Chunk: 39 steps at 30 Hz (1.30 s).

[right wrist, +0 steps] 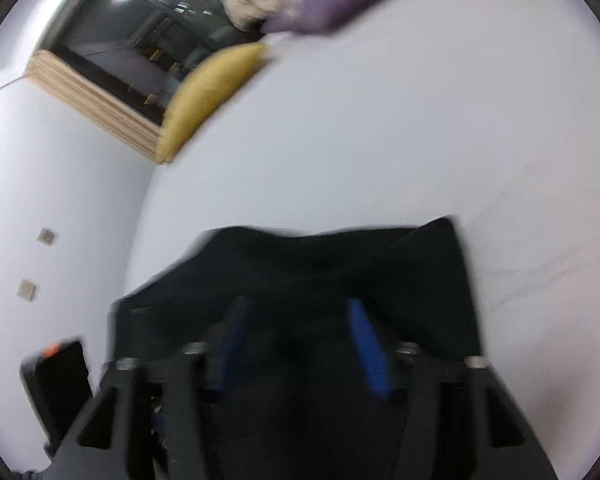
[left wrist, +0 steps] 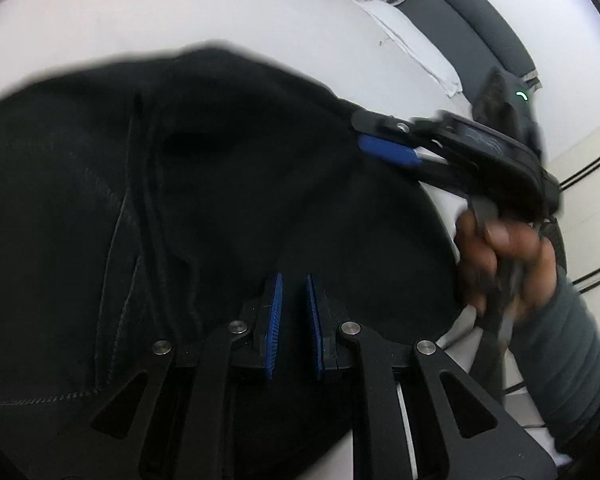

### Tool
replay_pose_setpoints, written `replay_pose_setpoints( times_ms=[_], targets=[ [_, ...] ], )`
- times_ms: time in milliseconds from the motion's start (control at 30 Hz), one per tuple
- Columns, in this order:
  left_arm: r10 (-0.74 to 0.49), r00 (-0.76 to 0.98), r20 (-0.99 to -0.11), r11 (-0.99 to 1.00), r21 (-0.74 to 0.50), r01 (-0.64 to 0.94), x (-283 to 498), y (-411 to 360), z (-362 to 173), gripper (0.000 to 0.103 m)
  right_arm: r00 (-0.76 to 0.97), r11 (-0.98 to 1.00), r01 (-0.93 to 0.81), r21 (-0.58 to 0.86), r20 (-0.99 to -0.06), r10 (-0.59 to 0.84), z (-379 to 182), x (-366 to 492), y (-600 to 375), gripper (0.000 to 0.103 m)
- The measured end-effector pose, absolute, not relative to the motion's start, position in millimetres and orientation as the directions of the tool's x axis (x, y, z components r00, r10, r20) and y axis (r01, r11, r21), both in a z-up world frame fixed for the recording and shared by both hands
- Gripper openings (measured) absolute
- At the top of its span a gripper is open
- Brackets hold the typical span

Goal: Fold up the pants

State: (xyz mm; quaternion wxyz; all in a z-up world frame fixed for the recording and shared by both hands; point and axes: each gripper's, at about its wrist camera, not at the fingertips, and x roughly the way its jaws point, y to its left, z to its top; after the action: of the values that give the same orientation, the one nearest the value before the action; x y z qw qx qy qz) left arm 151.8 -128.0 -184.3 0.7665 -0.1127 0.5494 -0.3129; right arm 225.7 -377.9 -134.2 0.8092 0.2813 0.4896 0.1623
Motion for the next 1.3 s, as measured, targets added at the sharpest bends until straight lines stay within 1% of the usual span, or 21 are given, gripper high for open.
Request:
replay_pose_setpoints(
  times_ms=[33,100,167,267,333,400,433,500,567,633,667,733,767,800,833,867,900,1000,1067,1167,1300],
  targets=[
    [-0.628,0.199,-0.752,0.765,-0.550,0.337,152.0,-120.2,-184.9,0.012,0.488,0.773,0.029,0.634,-0.684,0.543,-136.3,229.3,-387.3,0.021],
    [-0.618,0.213,-0.757,0.774,-0.539,0.331,147.1,-108.1,-177.7,0.012,0.522,0.764,0.092,0.638,-0.685,0.509,-128.0,227.9,-403.9,0.023],
    [-0.585,0.257,-0.769,0.797,-0.488,0.355,140.4,-105.8,-163.7,0.012,0.550,0.775,0.101,0.624,-0.684,0.479,-108.6,215.2,-412.9,0.034],
    [-0.627,0.291,-0.723,0.763,-0.494,0.416,125.1,-107.9,-142.9,0.012,0.558,0.700,-0.012,0.714,-0.576,0.597,-80.2,176.6,-403.2,0.051],
    [-0.602,0.281,-0.747,0.779,-0.473,0.413,120.5,-112.1,-156.0,0.013,0.522,0.656,-0.078,0.751,-0.529,0.669,-83.2,144.1,-381.4,0.064],
    [-0.579,0.256,-0.774,0.799,-0.476,0.368,126.9,-116.9,-184.8,0.012,0.447,0.672,-0.072,0.737,-0.578,0.682,-113.0,118.1,-362.5,0.071],
    [-0.616,0.268,-0.741,0.778,-0.520,0.351,125.5,-110.5,-192.4,0.012,0.418,0.716,-0.029,0.698,-0.642,0.643,-134.4,109.2,-359.1,0.061],
    [-0.626,0.267,-0.733,0.774,-0.540,0.331,123.2,-102.9,-189.0,0.012,0.489,0.752,-0.026,0.659,-0.648,0.584,-139.2,88.9,-367.0,0.043],
    [-0.583,0.301,-0.755,0.804,-0.480,0.352,118.3,-99.3,-178.3,0.012,0.466,0.715,0.054,0.697,-0.651,0.599,-132.8,86.7,-375.9,0.045],
    [-0.593,0.307,-0.744,0.800,-0.500,0.332,122.1,-104.9,-185.7,0.012,0.487,0.700,-0.008,0.714,-0.609,0.626,-108.1,89.9,-368.8,0.048],
    [-0.607,0.308,-0.733,0.792,-0.528,0.305,121.7,-100.6,-188.6,0.012,0.503,0.692,-0.071,0.718,-0.573,0.647,-94.5,91.4,-359.6,0.051],
    [-0.604,0.331,-0.726,0.797,-0.537,0.277,116.0,-90.3,-184.1,0.012,0.514,0.654,-0.129,0.745,-0.514,0.687,-83.0,103.2,-342.9,0.080],
    [-0.595,0.351,-0.723,0.804,-0.528,0.274,115.8,-81.6,-175.9,0.013,0.514,0.644,-0.133,0.753,-0.503,0.695,-86.0,112.1,-339.5,0.088],
    [-0.591,0.387,-0.708,0.807,-0.522,0.277,99.8,-61.8,-167.4,0.013,0.505,0.653,-0.117,0.749,-0.521,0.688,-97.3,122.5,-331.0,0.099],
    [-0.585,0.414,-0.697,0.811,-0.521,0.268,89.5,-51.5,-160.2,0.013,0.489,0.681,-0.090,0.727,-0.563,0.666,-111.1,128.0,-327.5,0.102],
    [-0.572,0.451,-0.685,0.817,-0.523,0.243,82.9,-36.4,-152.6,0.013,0.446,0.737,-0.036,0.675,-0.649,0.616,-131.4,127.8,-324.4,0.100],
    [-0.560,0.481,-0.674,0.821,-0.531,0.212,76.8,-20.7,-148.8,0.013,0.432,0.771,-0.022,0.636,-0.690,0.581,-143.5,127.1,-322.9,0.093],
    [-0.484,0.587,-0.648,0.827,-0.559,0.064,49.2,49.0,-141.3,0.013,0.461,0.757,-0.018,0.653,-0.667,0.586,-122.0,123.2,-313.5,0.093],
    [-0.412,0.654,-0.635,0.800,-0.595,-0.074,24.7,100.7,-152.4,0.013,0.473,0.679,-0.029,0.733,-0.589,0.656,-109.5,127.6,-307.7,0.093],
    [-0.346,0.694,-0.631,0.736,-0.641,-0.217,9.5,164.3,-165.4,0.013,0.527,0.673,-0.085,0.735,-0.540,0.656,-89.9,127.4,-300.2,0.093],
    [-0.388,0.703,-0.596,0.602,-0.741,-0.296,19.1,208.8,-198.3,0.013,0.518,0.643,-0.065,0.763,-0.525,0.675,-90.9,124.1,-295.9,0.091]
  ],
)
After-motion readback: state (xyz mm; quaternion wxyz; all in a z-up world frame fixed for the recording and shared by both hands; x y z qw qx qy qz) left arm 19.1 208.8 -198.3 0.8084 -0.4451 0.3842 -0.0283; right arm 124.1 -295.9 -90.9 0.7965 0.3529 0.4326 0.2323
